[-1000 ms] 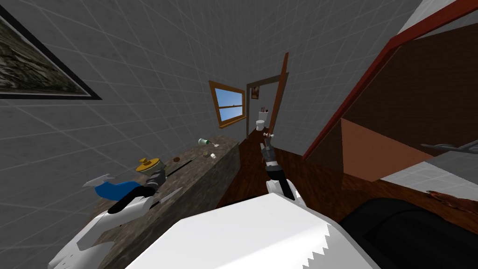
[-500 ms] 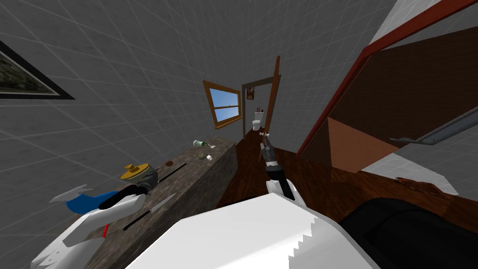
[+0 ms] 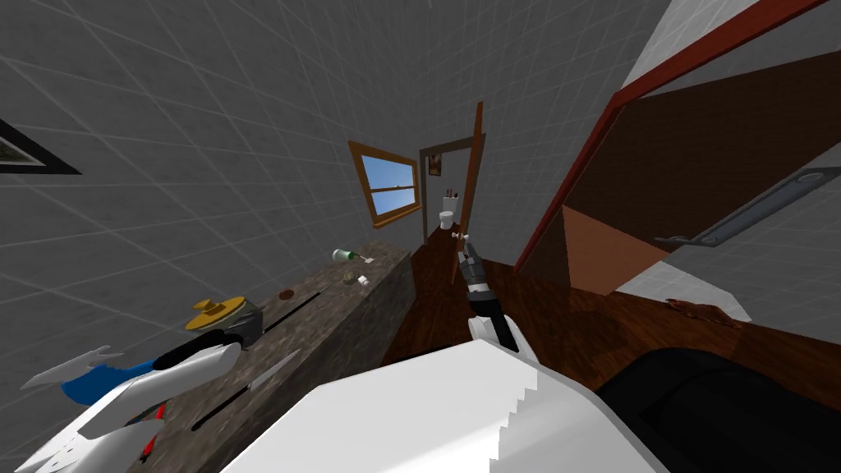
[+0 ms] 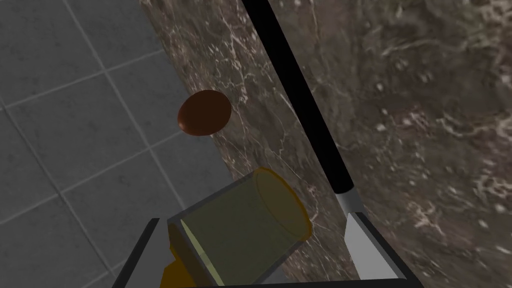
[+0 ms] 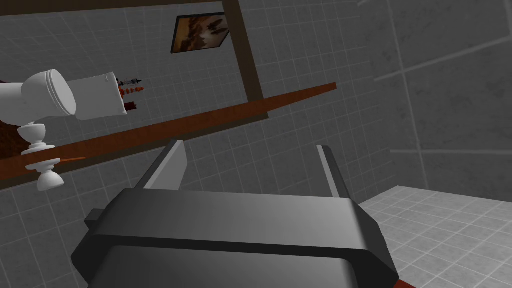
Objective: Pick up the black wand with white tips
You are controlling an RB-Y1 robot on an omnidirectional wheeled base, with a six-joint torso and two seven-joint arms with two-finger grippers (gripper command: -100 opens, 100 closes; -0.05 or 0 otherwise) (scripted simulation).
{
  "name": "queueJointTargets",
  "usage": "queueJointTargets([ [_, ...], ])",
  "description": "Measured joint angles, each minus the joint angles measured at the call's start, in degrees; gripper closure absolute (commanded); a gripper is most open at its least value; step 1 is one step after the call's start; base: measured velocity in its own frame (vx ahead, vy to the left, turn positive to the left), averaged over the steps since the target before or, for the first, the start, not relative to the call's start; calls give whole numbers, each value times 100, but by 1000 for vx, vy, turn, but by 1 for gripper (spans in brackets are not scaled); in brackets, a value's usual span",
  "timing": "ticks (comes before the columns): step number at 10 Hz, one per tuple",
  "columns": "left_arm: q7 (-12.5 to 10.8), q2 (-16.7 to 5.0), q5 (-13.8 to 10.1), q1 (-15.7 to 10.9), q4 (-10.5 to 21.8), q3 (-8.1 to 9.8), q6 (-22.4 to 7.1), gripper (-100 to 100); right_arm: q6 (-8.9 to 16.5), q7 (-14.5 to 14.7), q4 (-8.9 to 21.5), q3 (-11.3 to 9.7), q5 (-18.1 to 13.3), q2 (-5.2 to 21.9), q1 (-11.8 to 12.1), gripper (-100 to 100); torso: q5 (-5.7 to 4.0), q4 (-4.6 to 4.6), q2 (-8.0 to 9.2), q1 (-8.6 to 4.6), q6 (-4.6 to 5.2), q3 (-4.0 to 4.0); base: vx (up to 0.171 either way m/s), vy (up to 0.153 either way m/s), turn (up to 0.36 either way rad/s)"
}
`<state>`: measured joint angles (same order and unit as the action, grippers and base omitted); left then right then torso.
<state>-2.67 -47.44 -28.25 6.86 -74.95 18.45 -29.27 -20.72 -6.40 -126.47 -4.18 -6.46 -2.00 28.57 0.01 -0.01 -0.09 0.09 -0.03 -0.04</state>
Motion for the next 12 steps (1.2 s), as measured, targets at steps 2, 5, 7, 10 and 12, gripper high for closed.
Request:
queueJointTargets([
  [2, -22, -176, -129, -136, 344, 56, -313, -100, 0, 0, 0, 0, 0, 0, 0, 0, 0, -1, -4, 0, 0, -2, 23, -3, -139],
  [5, -3, -430, -387, -271, 826, 86, -714, -100, 0, 0, 0, 0, 0, 0, 0, 0, 0, -1, -4, 2, 1, -2, 21, 4, -96],
  [7, 24, -619, -598, -395, 1247, 106, -997, -100, 0, 0, 0, 0, 0, 0, 1, 0, 2, -2, -8, 6, -2, -5, 36, 10, -122],
  [10, 10, -826, -791, -500, 1621, 145, -1455, -100, 0, 0, 0, 0, 0, 0, 1, 0, 0, -1, -7, 0, -1, -4, 28, 1, -78],
  [12, -35, -983, -949, -568, 1852, 168, -1822, -100, 0, 0, 0, 1, 0, 0, 1, 0, 1, -3, -11, 3, -2, -6, 44, 12, -99],
])
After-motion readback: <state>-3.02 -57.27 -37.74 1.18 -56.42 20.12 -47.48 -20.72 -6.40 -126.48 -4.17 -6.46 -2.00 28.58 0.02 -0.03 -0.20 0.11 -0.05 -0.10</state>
